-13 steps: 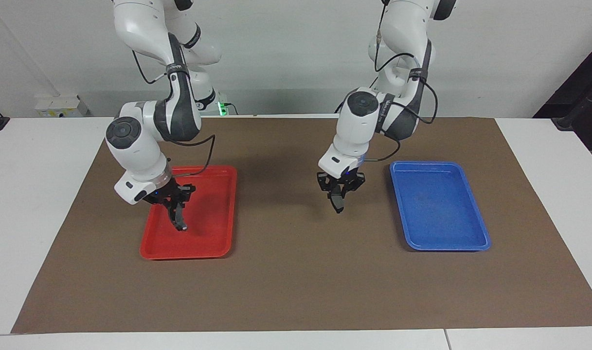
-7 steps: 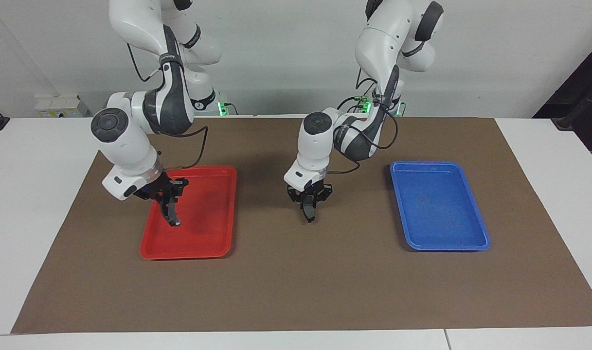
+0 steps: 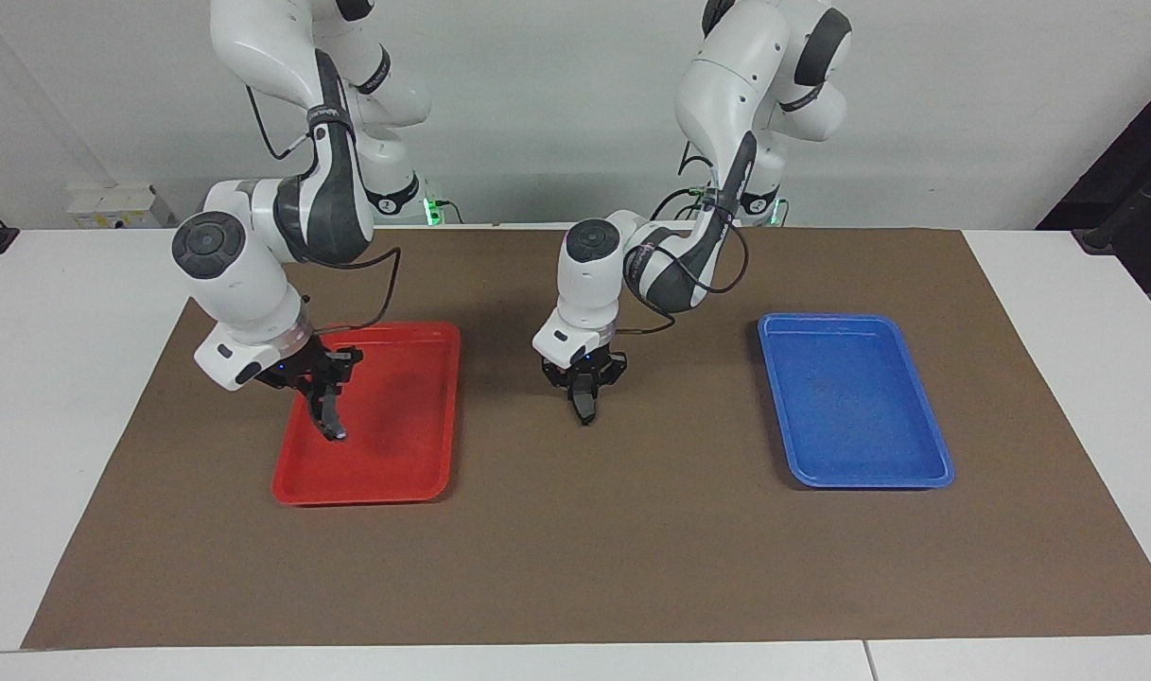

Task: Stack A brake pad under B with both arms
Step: 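Carry the small pad with the left gripper to the table center and release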

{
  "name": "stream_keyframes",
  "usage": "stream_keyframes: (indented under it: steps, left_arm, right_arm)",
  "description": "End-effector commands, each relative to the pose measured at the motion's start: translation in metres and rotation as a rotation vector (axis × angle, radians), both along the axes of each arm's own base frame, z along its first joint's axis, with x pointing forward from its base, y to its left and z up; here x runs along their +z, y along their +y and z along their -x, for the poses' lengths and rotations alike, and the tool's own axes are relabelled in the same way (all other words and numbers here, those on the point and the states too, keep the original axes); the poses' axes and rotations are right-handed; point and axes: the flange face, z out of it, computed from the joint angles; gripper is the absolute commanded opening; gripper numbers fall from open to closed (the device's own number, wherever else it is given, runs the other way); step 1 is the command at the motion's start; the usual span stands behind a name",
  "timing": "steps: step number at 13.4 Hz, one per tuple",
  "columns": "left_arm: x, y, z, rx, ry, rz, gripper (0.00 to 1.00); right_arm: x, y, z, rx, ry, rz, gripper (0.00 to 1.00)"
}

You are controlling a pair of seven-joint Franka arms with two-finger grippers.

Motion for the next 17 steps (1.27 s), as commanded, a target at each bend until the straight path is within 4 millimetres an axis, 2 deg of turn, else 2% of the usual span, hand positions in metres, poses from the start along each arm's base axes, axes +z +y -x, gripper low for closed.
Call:
stream_keyframes:
  steps: [1, 4, 6, 7, 8, 9, 12, 13, 14, 15, 17]
  left_arm:
    - [-0.007, -0.008, -0.002, 0.011, -0.004, -0.009, 0.03]
    - [-0.004, -0.007, -0.005, 0.017, -0.007, -0.007, 0.23]
    - [0.008, -0.006, -0.014, 0.028, -0.011, -0.009, 0.32]
    - [0.013, -0.006, -0.017, 0.036, -0.012, -0.010, 0.89]
    - [0.019, -0.002, -0.019, 0.042, -0.003, -0.027, 0.95]
    - [0.034, -0.003, -0.025, 0.049, -0.007, -0.030, 1.00]
    - [0.073, 0.006, -0.045, 0.083, -0.005, -0.047, 1.00]
    - [0.090, 0.014, -0.050, 0.096, -0.026, -0.040, 1.00]
    - [0.106, 0.030, -0.059, 0.115, -0.040, -0.049, 1.00]
    - [0.119, 0.047, -0.064, 0.121, -0.032, -0.066, 1.00]
    - [0.145, 0.087, -0.074, 0.050, 0.002, -0.103, 1.00]
  right_arm:
    - [0.010, -0.006, -0.004, 0.023, -0.003, 0.004, 0.00]
    - [0.010, -0.006, -0.005, 0.023, -0.005, 0.004, 0.00]
    - [0.011, -0.006, -0.005, 0.023, -0.005, 0.004, 0.00]
    - [0.011, -0.005, -0.005, 0.023, -0.005, 0.004, 0.00]
    - [0.010, -0.004, -0.005, 0.026, -0.002, 0.004, 0.00]
    - [0.011, -0.004, -0.005, 0.024, -0.002, 0.004, 0.00]
    - [0.021, 0.000, -0.009, 0.029, -0.004, 0.003, 0.00]
    - [0.024, 0.004, -0.012, 0.034, 0.002, 0.001, 0.00]
    - [0.028, 0.012, -0.013, 0.042, -0.001, 0.000, 0.00]
    - [0.027, 0.021, -0.014, 0.043, -0.001, -0.011, 0.00]
    - [0.026, 0.075, -0.012, 0.015, -0.004, -0.018, 0.00]
